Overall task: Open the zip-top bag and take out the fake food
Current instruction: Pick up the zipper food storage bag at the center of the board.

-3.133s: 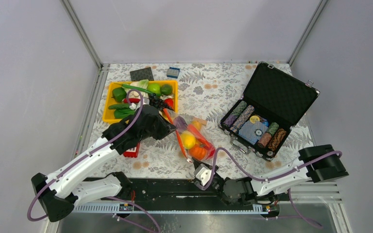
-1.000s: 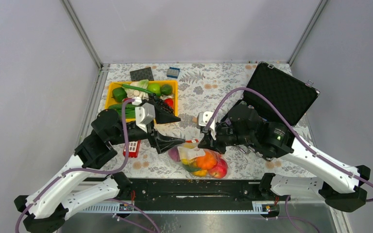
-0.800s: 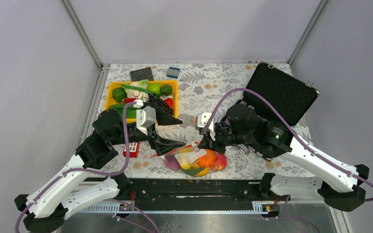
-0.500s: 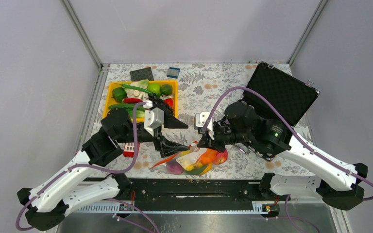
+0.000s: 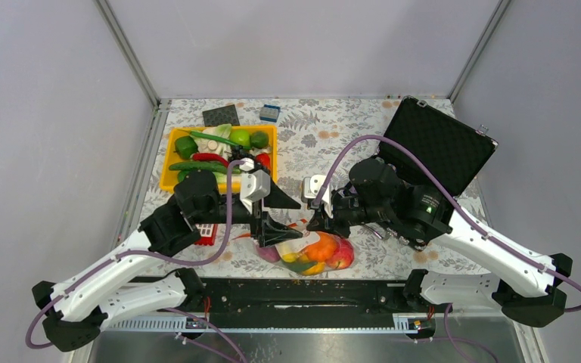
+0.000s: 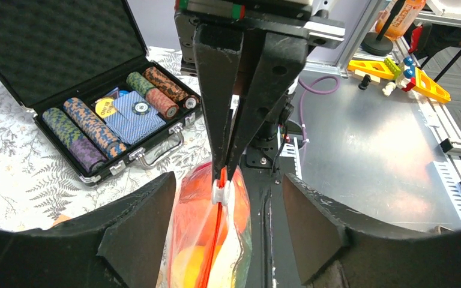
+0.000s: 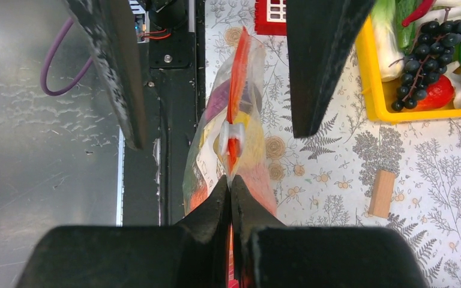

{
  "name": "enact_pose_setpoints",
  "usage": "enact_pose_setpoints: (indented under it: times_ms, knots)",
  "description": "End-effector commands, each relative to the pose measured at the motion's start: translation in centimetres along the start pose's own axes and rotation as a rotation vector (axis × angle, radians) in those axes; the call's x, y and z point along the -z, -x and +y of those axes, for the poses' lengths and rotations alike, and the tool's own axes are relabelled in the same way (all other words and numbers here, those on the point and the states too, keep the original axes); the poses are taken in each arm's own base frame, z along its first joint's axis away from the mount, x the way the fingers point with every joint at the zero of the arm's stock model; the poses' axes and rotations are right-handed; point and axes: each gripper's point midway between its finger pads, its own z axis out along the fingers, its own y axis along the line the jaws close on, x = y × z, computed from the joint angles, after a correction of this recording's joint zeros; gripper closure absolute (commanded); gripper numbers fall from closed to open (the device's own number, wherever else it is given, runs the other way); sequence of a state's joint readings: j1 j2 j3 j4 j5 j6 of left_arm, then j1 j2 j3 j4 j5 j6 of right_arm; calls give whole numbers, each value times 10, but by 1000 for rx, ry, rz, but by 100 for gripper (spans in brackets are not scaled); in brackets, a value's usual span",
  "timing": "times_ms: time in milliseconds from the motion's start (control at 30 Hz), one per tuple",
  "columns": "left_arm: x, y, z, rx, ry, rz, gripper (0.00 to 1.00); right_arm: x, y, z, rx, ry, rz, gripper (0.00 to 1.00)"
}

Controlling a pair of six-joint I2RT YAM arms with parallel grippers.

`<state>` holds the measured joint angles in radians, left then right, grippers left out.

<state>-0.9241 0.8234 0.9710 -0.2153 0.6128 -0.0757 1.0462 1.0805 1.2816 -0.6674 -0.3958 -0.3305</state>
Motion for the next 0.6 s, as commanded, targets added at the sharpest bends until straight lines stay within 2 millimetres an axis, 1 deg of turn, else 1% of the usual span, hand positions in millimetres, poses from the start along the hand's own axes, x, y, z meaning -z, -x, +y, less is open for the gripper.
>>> enact_pose_setpoints:
  times_ms: [0,300,567]
  knots:
    - [-8,6,2,-12,-1,-22,35,7,25,2,29,12,-92,100]
    - [-14,-1,4,0,-9,2,43,9,20,3,38,9,-90,100]
    - [-15,-3,2,3,-28,15,56,12,18,2,41,-6,-89,100]
